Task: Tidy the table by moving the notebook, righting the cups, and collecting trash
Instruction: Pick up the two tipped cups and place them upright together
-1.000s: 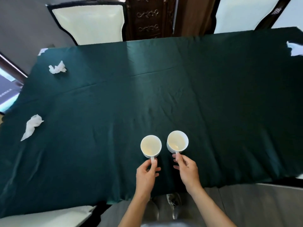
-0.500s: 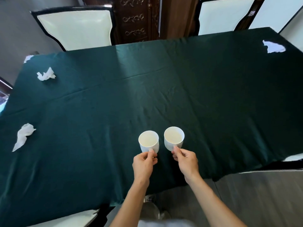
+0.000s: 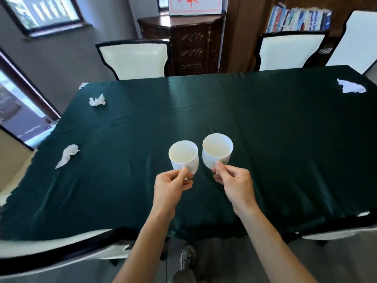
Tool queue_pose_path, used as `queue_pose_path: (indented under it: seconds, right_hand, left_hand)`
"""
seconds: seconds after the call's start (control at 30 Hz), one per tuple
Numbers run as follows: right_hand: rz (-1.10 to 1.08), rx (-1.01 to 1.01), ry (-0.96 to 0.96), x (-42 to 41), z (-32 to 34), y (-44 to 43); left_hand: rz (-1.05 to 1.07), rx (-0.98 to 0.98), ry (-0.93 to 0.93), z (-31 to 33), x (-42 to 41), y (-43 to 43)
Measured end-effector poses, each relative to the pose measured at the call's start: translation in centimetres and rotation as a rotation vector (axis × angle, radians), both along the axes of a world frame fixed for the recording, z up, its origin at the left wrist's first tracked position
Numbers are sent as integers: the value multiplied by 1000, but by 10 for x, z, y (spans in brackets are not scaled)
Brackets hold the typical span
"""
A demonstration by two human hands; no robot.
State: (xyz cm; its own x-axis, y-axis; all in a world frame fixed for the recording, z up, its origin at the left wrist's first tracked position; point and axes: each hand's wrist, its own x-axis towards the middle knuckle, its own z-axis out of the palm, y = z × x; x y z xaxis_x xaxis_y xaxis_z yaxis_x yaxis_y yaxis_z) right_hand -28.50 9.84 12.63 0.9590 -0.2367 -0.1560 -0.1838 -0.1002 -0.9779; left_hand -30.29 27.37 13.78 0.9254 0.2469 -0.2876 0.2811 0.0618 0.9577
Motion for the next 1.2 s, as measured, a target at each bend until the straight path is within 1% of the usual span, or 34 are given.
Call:
queue_pose_path:
  seconds: [0.17, 0.3, 0.5, 0.63, 0.8, 0.93, 1.2]
  right_hand:
    - [108, 33, -102, -19, 43, 22]
    - [167, 42, -146, -34, 66, 51]
    - [235, 93, -186, -50, 90, 120]
    - [266, 112, -195, -61, 99, 183]
    - [267, 196, -154, -76, 108, 275]
    - [286, 209, -108, -87, 109, 337]
    - [385, 251, -1, -88, 101, 421]
  left_hand:
    - [36, 8, -128, 48, -30, 23]
    - [70, 9, -187, 73, -53, 53]
    - [122, 31, -244, 94, -80, 125]
    - [160, 34, -273, 102, -99, 195]
    - [137, 75, -266, 109, -118, 299]
    - [133, 99, -241, 114, -126, 374]
    - [158, 87, -199, 110, -128, 474]
